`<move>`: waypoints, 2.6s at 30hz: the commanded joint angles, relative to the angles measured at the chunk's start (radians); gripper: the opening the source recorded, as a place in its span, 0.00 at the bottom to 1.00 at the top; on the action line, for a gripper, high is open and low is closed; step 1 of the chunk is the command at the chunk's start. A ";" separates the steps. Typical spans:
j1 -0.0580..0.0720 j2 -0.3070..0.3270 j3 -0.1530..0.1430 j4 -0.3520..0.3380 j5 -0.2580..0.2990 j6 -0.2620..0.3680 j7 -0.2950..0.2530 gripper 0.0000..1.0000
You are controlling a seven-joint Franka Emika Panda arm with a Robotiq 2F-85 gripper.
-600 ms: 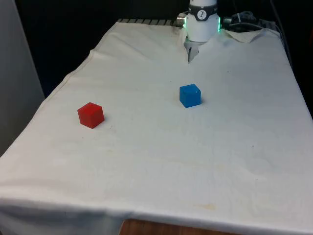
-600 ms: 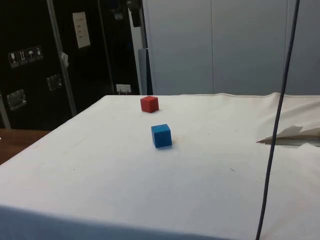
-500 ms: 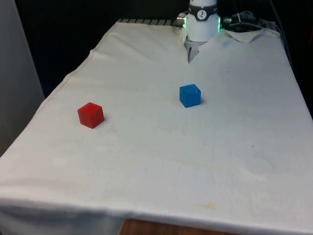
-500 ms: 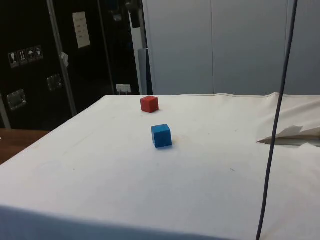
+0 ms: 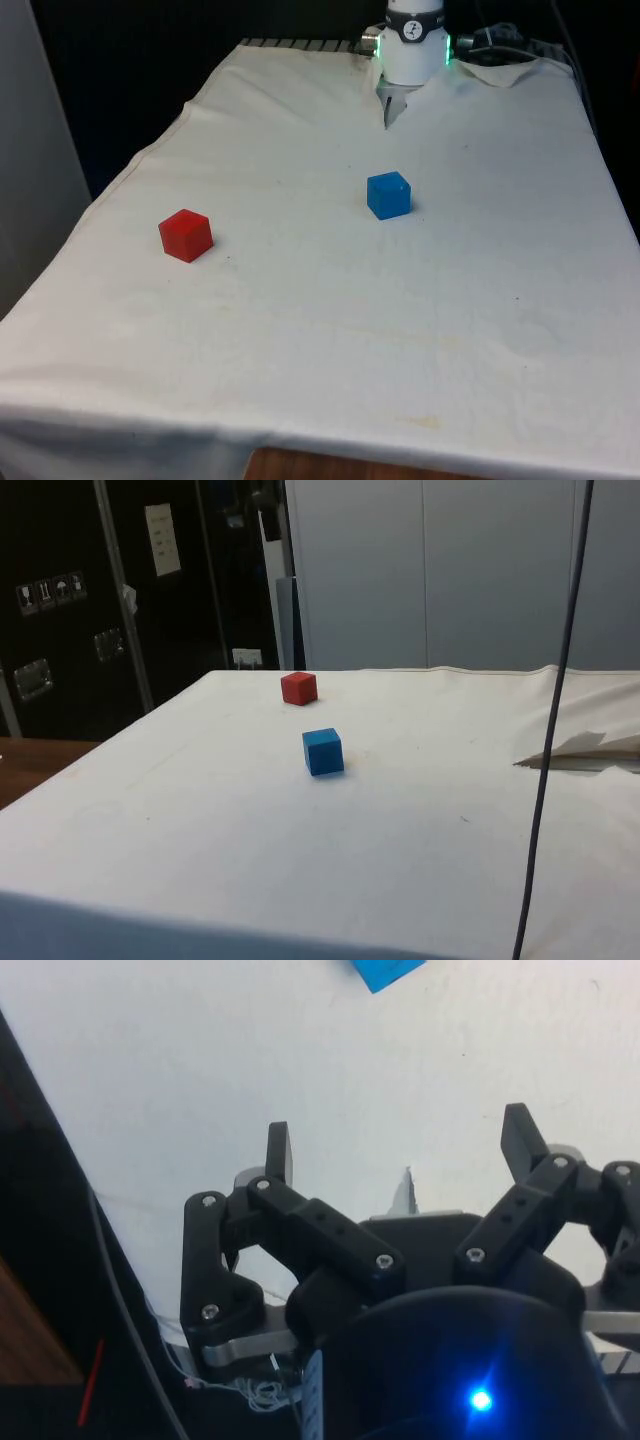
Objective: Stack the two cubes.
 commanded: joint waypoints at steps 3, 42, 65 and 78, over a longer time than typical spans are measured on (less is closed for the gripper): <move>-0.003 0.011 -0.004 0.009 -0.005 0.002 0.002 1.00; -0.023 0.133 -0.128 0.022 -0.005 0.204 -0.157 1.00; -0.028 0.224 -0.197 0.000 -0.007 0.361 -0.189 1.00; -0.042 0.282 -0.225 -0.034 0.017 0.496 -0.192 1.00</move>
